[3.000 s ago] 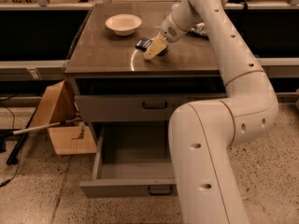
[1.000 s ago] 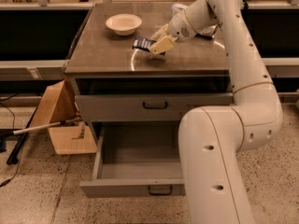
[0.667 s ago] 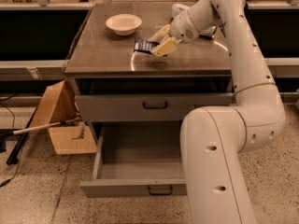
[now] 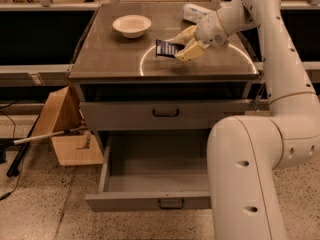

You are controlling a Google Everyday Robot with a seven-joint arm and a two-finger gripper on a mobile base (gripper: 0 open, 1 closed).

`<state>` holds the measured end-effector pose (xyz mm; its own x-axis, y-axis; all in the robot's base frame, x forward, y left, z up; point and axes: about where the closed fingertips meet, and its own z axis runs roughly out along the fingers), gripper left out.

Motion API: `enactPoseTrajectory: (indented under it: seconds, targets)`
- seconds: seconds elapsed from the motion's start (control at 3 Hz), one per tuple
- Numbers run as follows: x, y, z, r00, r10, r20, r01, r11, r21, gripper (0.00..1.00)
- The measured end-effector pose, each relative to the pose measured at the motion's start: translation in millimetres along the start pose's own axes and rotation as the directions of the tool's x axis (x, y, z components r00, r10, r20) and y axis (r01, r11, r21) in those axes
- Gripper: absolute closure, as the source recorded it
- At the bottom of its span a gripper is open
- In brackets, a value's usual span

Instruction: Place rxbar blueberry into middle drawer

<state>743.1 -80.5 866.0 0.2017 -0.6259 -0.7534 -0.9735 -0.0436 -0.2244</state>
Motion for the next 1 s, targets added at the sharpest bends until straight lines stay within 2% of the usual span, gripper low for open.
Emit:
enactPoseTrajectory:
  seconds: [1.0]
  targets:
    - [-10.7,-0.6,16.5,1.0,-0.01,0.015,0.01,0.9996,-0.025,1.0]
